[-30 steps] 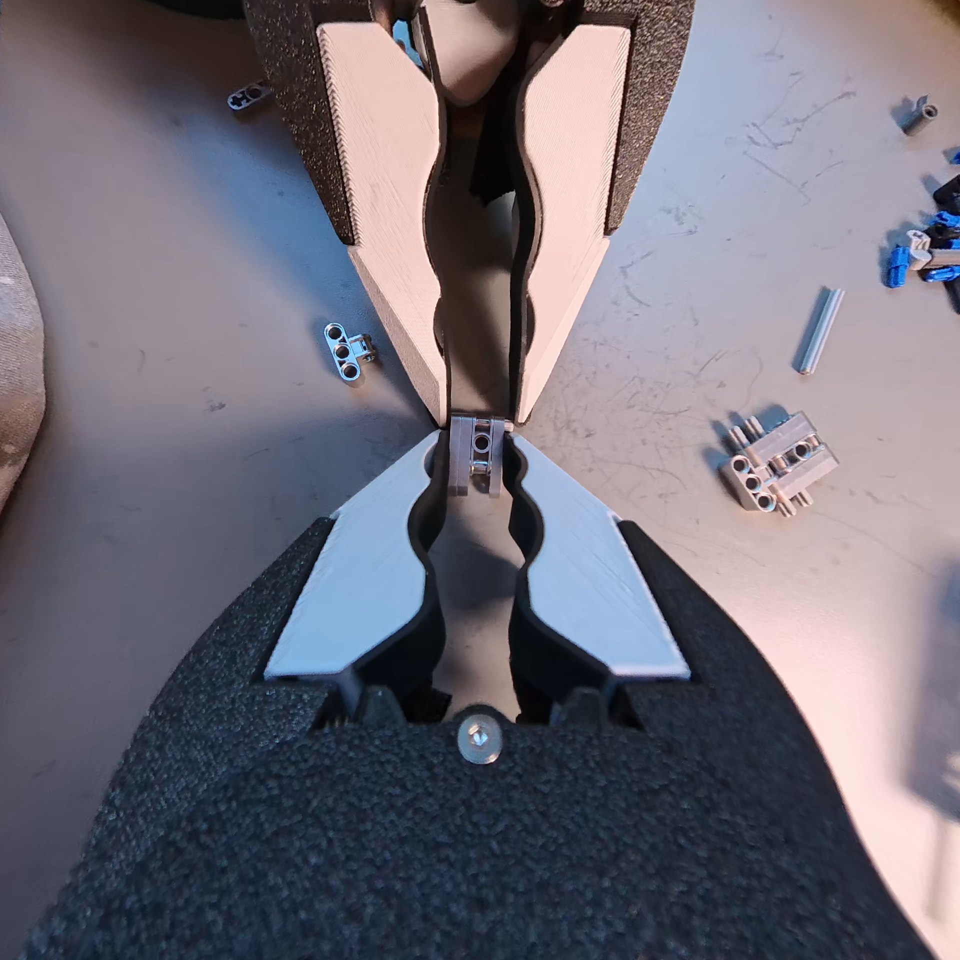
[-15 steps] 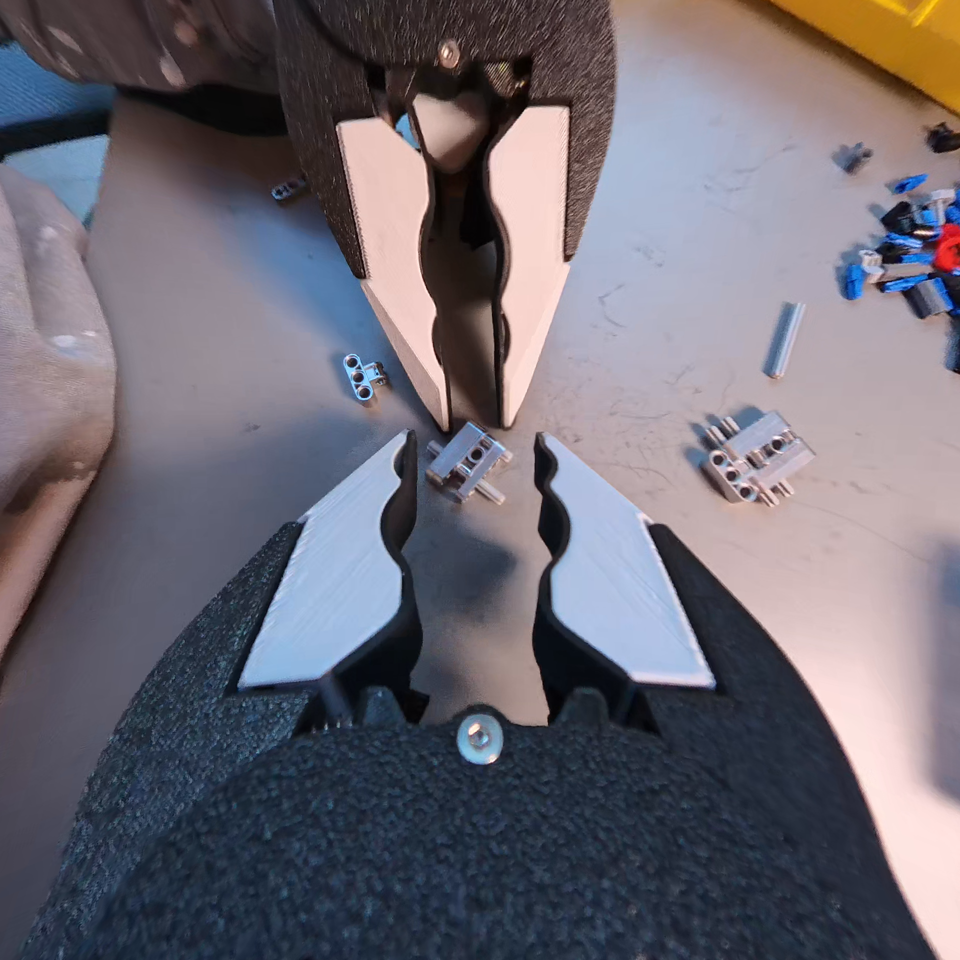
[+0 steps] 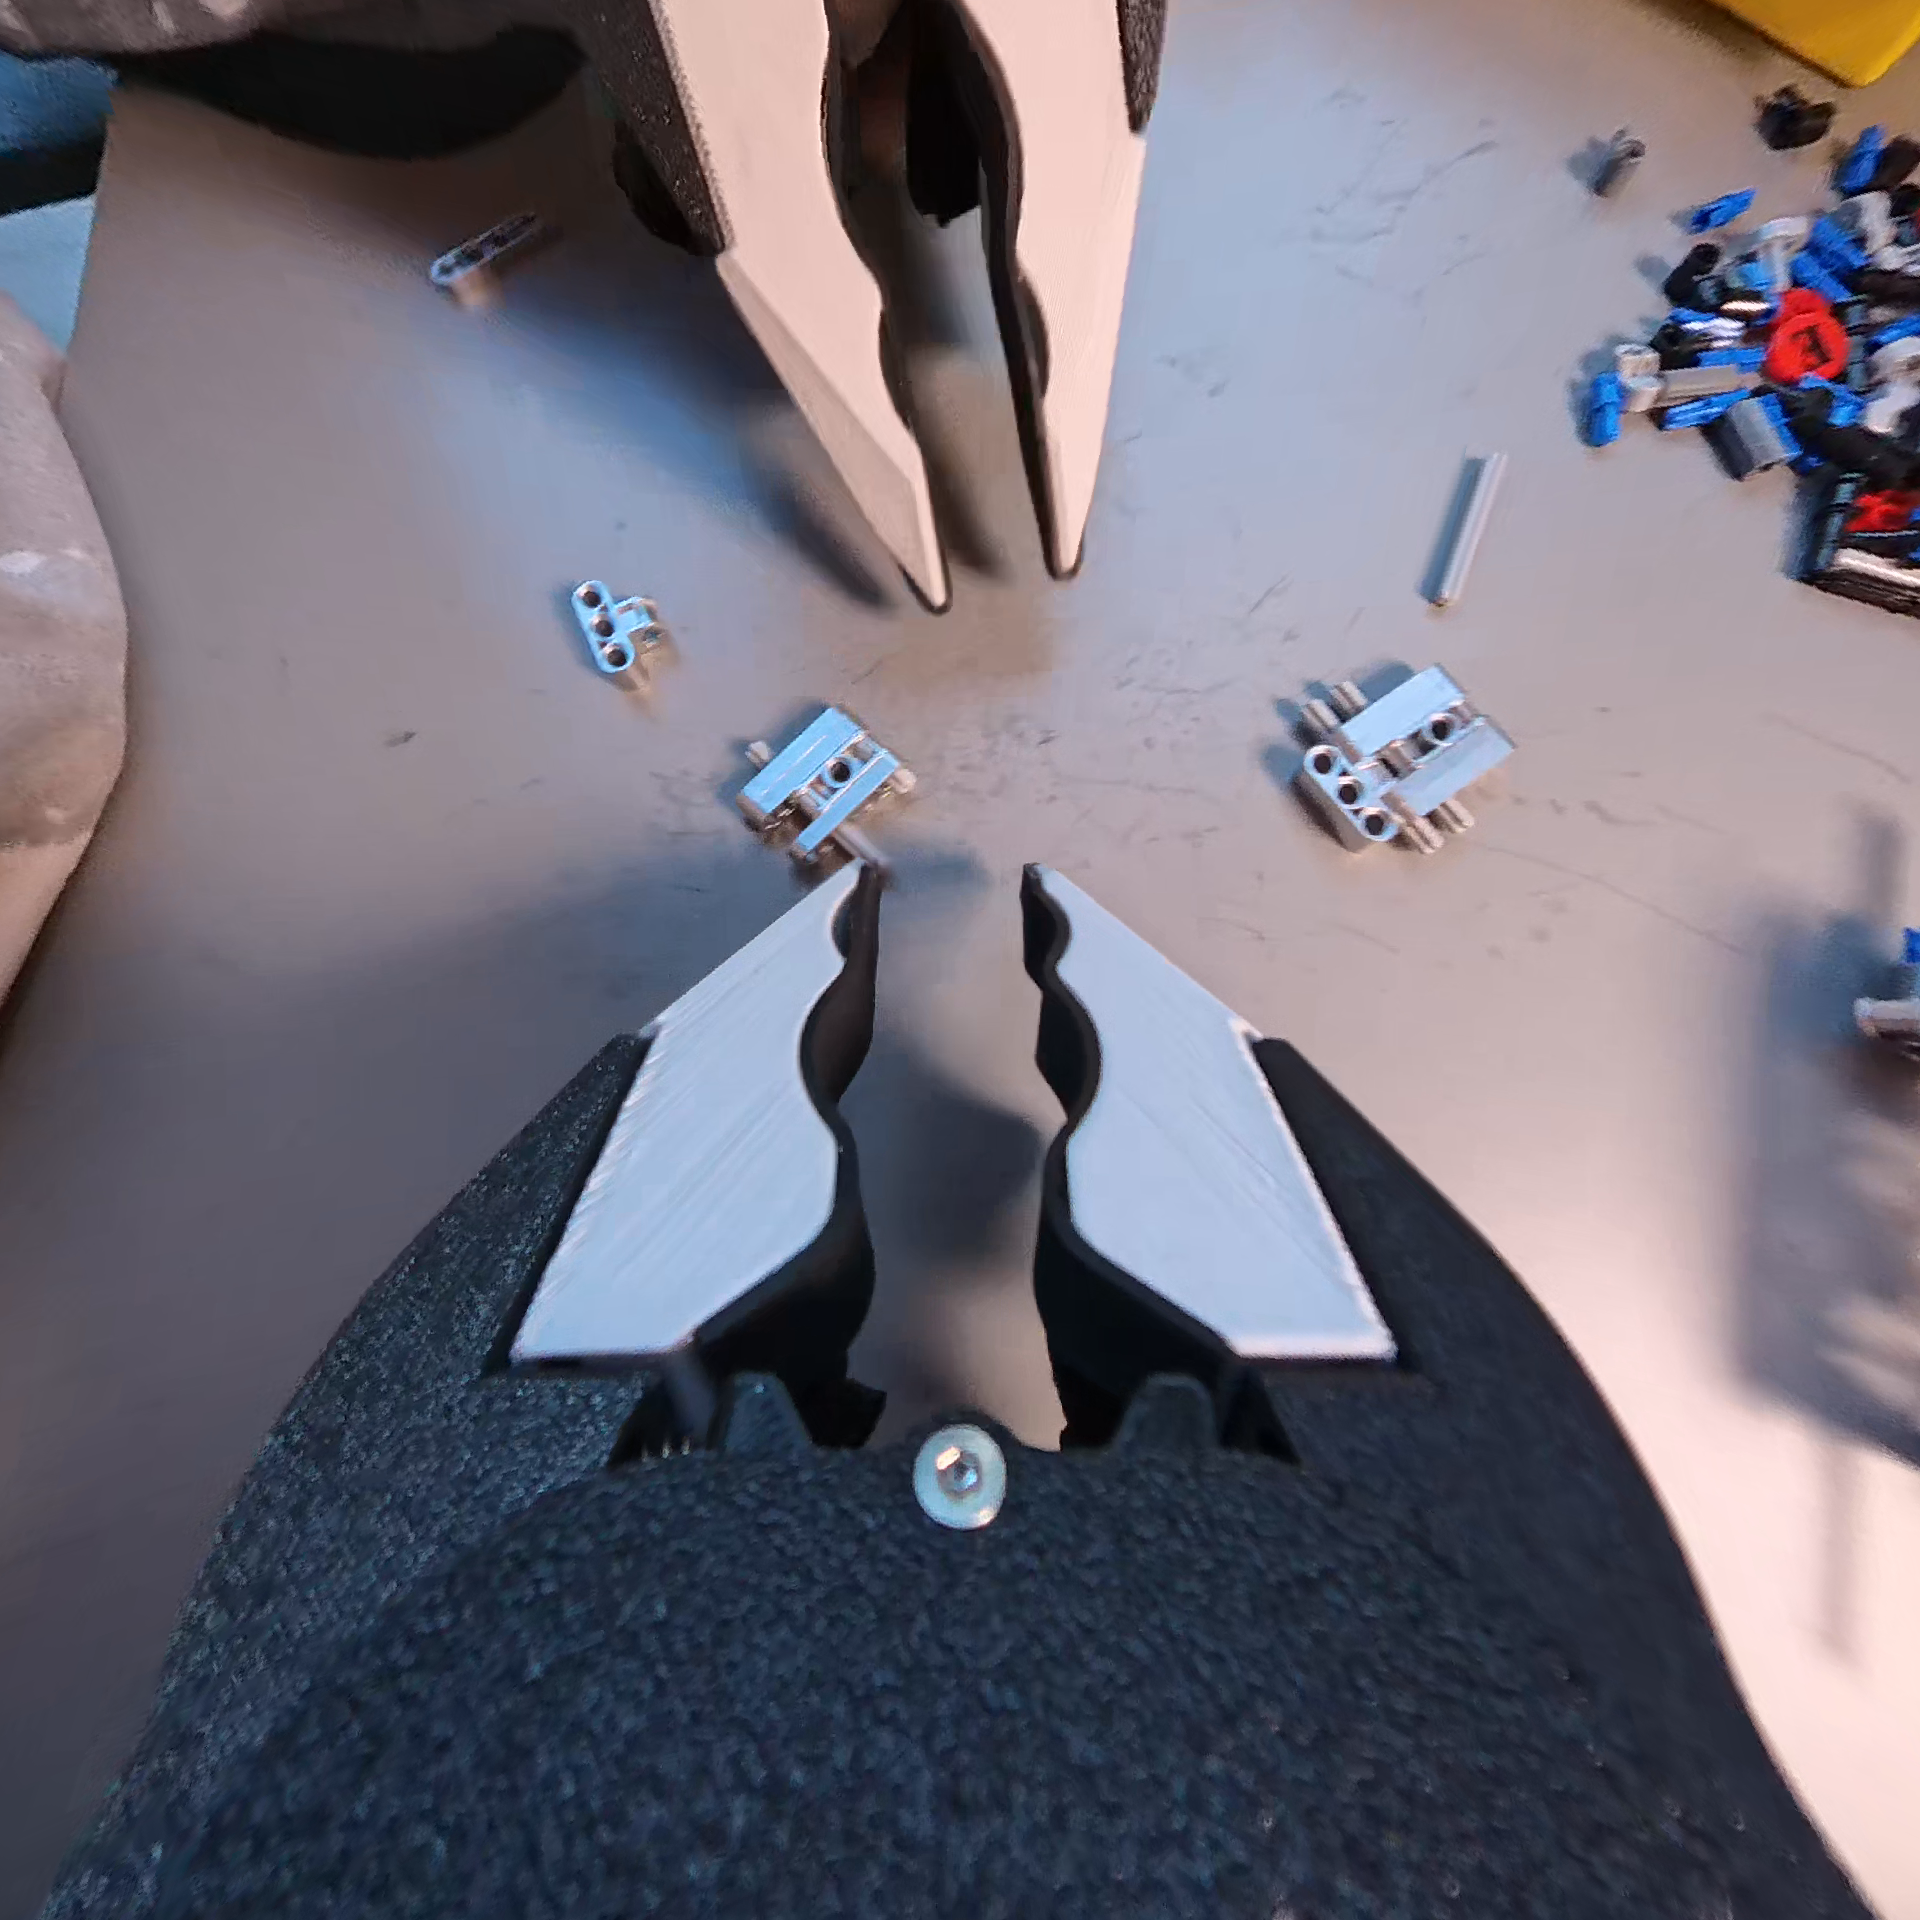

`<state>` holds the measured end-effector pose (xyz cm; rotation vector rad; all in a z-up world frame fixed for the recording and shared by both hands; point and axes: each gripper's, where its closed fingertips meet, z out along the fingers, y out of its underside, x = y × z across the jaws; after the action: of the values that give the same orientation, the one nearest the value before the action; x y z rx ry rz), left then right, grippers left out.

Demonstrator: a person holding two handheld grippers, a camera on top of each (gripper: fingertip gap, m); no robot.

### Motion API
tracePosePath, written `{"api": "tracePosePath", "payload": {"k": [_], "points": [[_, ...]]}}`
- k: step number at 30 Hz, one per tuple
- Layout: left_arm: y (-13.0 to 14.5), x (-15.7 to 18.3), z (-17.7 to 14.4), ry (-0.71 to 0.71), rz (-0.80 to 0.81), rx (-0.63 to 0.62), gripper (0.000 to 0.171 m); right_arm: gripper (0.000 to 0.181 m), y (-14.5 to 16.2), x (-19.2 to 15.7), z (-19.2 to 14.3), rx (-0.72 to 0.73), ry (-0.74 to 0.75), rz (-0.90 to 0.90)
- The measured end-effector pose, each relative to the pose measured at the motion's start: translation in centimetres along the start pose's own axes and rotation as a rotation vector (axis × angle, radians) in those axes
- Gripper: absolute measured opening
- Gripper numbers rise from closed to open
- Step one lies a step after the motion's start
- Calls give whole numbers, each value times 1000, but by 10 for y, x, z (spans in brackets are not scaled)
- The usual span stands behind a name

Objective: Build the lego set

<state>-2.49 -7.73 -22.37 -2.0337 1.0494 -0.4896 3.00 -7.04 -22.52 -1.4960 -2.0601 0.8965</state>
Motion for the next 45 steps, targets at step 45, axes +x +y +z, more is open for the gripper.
{"api": "tracePosePath", "payload": {"k": [45], "points": [[88, 86, -91, 158, 176, -385, 0, 51, -39, 9, -11, 209, 111, -52]]}}
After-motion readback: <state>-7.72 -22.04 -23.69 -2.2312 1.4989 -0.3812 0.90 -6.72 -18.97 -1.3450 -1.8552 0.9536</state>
